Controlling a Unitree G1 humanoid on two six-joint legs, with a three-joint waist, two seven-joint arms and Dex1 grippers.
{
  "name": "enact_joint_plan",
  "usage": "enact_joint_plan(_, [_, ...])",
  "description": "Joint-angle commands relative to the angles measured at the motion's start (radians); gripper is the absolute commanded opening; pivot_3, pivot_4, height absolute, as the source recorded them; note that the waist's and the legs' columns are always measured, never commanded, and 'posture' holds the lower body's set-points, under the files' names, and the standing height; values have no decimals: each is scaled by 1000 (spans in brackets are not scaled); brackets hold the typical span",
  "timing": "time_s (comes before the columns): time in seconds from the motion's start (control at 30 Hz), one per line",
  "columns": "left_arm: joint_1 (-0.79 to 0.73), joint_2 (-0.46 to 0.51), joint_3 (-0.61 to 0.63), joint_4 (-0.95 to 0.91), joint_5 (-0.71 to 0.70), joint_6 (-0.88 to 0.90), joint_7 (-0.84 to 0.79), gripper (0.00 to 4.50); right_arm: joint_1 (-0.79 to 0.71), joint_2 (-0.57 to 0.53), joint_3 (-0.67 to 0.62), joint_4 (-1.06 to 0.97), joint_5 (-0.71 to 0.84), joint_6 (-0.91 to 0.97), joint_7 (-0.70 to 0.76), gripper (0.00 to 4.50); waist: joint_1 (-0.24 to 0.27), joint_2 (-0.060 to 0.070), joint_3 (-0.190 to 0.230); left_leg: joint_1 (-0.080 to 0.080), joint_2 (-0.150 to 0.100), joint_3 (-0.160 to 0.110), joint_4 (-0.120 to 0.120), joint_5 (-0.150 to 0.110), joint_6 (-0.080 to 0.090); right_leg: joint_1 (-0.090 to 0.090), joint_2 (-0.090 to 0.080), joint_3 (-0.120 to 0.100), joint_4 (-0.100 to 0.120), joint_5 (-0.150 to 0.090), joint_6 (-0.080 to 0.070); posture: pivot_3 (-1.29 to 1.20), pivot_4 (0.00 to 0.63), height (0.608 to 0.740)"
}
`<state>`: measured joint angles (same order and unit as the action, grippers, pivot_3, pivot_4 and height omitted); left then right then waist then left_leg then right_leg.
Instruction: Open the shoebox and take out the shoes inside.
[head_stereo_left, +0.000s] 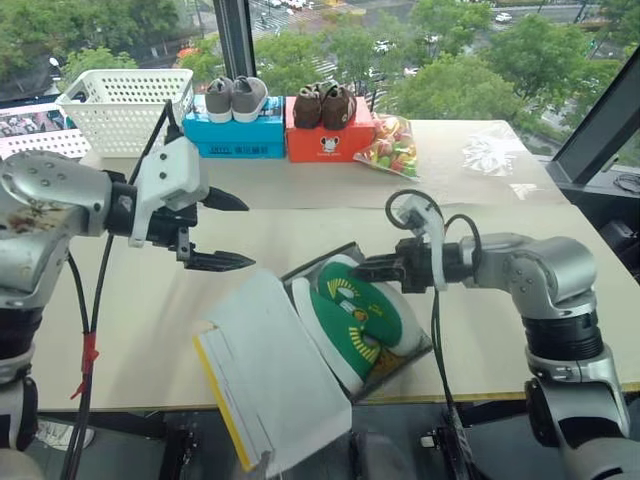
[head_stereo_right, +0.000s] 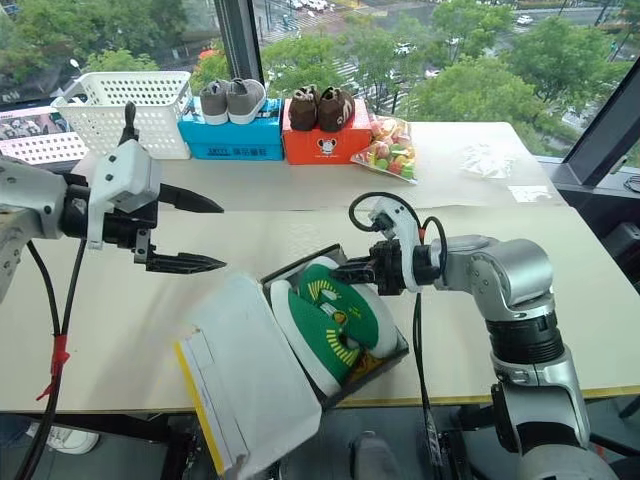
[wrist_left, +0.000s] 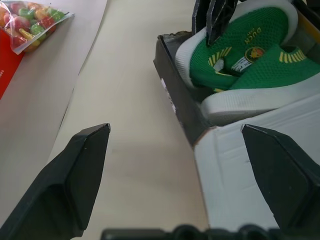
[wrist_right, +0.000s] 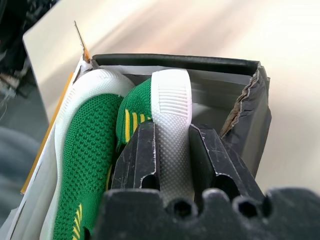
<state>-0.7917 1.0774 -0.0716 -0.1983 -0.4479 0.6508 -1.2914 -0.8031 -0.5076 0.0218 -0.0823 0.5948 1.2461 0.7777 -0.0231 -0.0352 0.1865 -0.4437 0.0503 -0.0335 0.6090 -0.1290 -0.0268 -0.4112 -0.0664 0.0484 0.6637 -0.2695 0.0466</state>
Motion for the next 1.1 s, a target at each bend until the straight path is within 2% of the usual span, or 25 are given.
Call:
enact_joint_plan(0.03, [-29,2,8,-8,15,-23,-8,4500,-68,60,-24,78,-76,-156,-97,486,-1,0,0,0,0,0,0,0,0,0,0,0,0,0,0,0,150,740])
enact_joint_plan(0.17, [-26,2,15,-14,18,-17,-13,4500,-103,115,-9,154,-139,-239,-163,486,0,0,0,-3,0,0,0,0,0,-3,0,0,0,3,-5,0,150,740])
enact_joint_plan(0.3, [-21,3,20,-23,17,-12,-12,4500,-109,93,36,203,-211,-259,-184,486,2,0,0,-10,0,0,1,0,0,-11,0,0,2,4,-6,0,150,740])
enact_joint_plan(0.57, [-22,1,20,-24,19,-13,-10,4500,-122,138,-174,179,-22,-186,-158,486,4,0,0,-11,0,0,1,0,0,-11,0,0,2,4,-7,0,150,740])
enact_joint_plan(0.77, [-40,-7,6,-4,31,-27,-19,4500,-141,214,-282,203,4,-311,-245,486,-1,1,0,-11,0,0,1,0,0,-11,0,0,2,4,-7,0,150,740])
enact_joint_plan(0.83, [-48,-12,1,2,34,-31,-23,4500,-143,222,-278,212,2,-317,-253,486,-1,1,0,-11,0,0,1,0,0,-11,0,0,2,4,-7,0,150,740])
enact_joint_plan(0.93, [-64,-21,-8,11,39,-37,-27,4500,-80,190,-157,170,-61,-323,-224,486,-1,1,0,-11,0,0,1,0,0,-11,0,0,2,4,-7,0,150,740])
enact_joint_plan(1.1, [-73,-26,-13,15,45,-42,-34,4500,-56,184,-129,172,-64,-314,-228,486,-2,1,0,-11,0,0,1,0,0,-11,0,0,2,4,-7,0,150,740])
